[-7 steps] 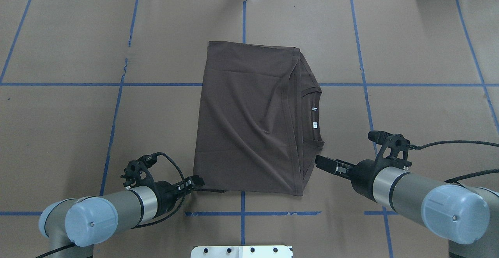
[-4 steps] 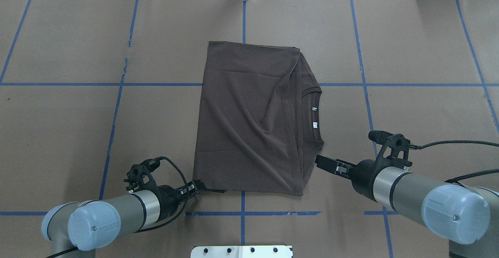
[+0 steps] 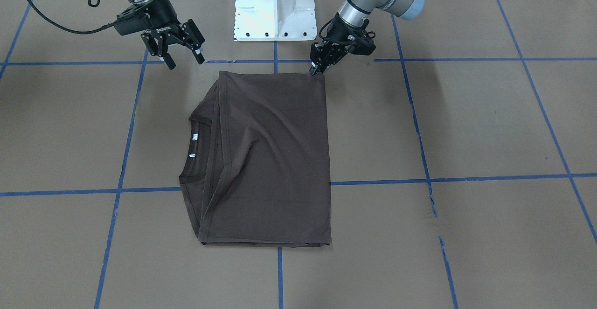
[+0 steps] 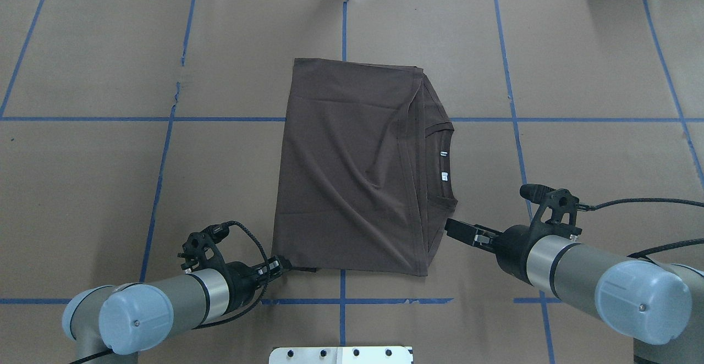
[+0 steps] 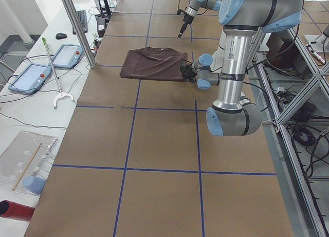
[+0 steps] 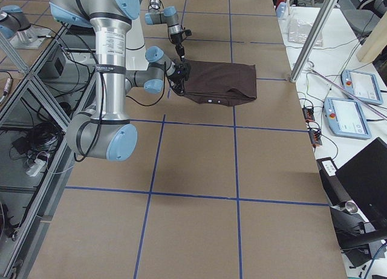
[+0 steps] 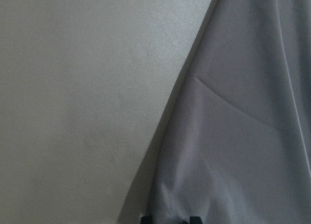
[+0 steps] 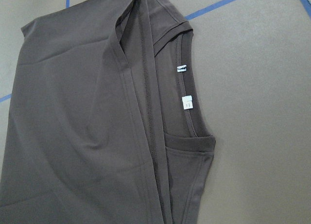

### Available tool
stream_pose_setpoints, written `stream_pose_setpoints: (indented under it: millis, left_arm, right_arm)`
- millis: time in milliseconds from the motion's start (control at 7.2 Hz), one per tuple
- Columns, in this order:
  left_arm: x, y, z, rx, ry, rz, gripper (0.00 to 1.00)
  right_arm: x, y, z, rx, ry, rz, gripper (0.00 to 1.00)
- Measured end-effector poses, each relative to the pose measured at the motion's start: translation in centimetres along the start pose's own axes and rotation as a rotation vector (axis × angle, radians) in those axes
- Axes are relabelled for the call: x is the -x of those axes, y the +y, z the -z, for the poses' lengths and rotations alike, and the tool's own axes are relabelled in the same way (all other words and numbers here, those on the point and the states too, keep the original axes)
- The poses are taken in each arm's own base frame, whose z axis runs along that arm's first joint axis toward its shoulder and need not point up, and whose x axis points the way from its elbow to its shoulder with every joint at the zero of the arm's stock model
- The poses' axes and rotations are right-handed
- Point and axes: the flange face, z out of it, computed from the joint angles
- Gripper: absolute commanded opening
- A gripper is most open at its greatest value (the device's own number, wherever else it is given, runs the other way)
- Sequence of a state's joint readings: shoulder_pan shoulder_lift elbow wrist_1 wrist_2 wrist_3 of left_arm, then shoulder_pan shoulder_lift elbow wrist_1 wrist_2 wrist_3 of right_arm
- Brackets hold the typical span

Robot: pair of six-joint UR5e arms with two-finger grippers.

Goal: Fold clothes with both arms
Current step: 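Lower both grippers to the shirt's corners nearest the robot, then grasp the near corners with the left and right grippers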

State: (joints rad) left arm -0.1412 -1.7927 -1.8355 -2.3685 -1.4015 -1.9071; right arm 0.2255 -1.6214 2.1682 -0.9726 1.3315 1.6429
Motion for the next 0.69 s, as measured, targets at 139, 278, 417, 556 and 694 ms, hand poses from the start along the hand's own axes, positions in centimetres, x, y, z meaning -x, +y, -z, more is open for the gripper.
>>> stream_pose_setpoints:
  millis: [139, 278, 417, 556, 694]
  left_arm:
    - [-0.01, 0.0, -0.01, 0.0, 0.0, 0.0, 0.46]
    - [0.04, -0.04, -0.06, 0.0, -0.001, 0.0, 0.46]
    - [0.05, -0.04, -0.11, 0.0, -0.002, 0.0, 0.44]
    - [-0.04, -0.01, -0.12, 0.0, -0.001, 0.0, 0.34]
    - [-0.14, 0.03, -0.14, 0.0, 0.001, 0.001, 0.16]
  right_arm:
    - [-0.02, 0.0, -0.02, 0.0, 0.0, 0.0, 1.0]
    - [-0.02, 0.01, -0.03, 0.0, 0.001, 0.0, 1.0]
    - [-0.02, 0.01, -0.03, 0.0, 0.001, 0.0, 1.0]
    - [-0.02, 0.0, -0.03, 0.0, 0.001, 0.0, 1.0]
    - [-0.03, 0.01, -0.04, 0.0, 0.002, 0.0, 1.0]
